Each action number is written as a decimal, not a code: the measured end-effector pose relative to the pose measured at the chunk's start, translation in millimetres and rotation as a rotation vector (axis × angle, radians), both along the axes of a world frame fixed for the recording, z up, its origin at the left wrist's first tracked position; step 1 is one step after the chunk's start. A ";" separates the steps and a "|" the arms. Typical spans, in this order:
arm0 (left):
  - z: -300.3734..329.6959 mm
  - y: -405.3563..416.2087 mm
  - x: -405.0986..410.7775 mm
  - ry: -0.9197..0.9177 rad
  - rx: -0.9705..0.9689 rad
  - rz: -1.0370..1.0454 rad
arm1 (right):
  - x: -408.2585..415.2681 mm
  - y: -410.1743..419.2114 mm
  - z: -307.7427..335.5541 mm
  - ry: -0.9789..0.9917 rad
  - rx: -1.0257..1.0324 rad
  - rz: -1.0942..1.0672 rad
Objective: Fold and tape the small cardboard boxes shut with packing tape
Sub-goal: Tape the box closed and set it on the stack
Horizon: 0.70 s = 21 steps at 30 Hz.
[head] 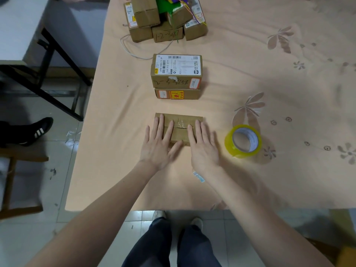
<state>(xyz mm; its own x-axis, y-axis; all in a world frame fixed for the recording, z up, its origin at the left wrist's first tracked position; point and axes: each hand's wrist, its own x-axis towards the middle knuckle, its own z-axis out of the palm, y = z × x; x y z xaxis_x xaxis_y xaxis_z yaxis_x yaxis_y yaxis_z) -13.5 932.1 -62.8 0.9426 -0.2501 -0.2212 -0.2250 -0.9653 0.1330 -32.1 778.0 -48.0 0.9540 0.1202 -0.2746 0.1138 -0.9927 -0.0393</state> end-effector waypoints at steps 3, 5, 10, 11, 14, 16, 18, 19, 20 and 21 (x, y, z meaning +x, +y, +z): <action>3.5 -5.1 -0.9 0.009 -0.072 0.032 | 6.5 -20.9 13.9 0.012 0.295 0.024; 9.2 -9.2 1.2 -0.011 -0.175 0.058 | 3.3 -43.7 26.9 -0.074 0.575 -0.064; 21.4 -19.0 3.6 -0.057 -0.295 0.115 | -22.8 -109.6 28.3 -0.101 0.296 -0.350; 23.8 -21.1 2.2 -0.071 -0.297 0.109 | -30.0 -118.3 25.6 -0.058 0.182 -0.356; 30.3 -24.6 -2.5 -0.096 -0.337 0.091 | -45.4 -131.6 11.2 -0.012 -0.040 -0.281; 37.5 -30.3 -9.0 -0.129 -0.369 0.044 | -49.8 -138.1 5.8 -0.073 -0.068 -0.263; 45.9 -36.8 -16.7 -0.174 -0.398 -0.039 | -48.5 -140.9 5.9 -0.128 -0.041 -0.274; 49.9 -40.3 -20.2 -0.194 -0.424 -0.089 | -47.5 -139.9 7.3 -0.166 0.000 -0.278; 54.1 -44.4 -23.7 -0.197 -0.457 -0.131 | -46.6 -137.6 10.6 -0.216 0.062 -0.282; 59.2 -48.8 -26.8 -0.174 -0.492 -0.158 | -46.0 -133.7 16.4 -0.269 0.137 -0.290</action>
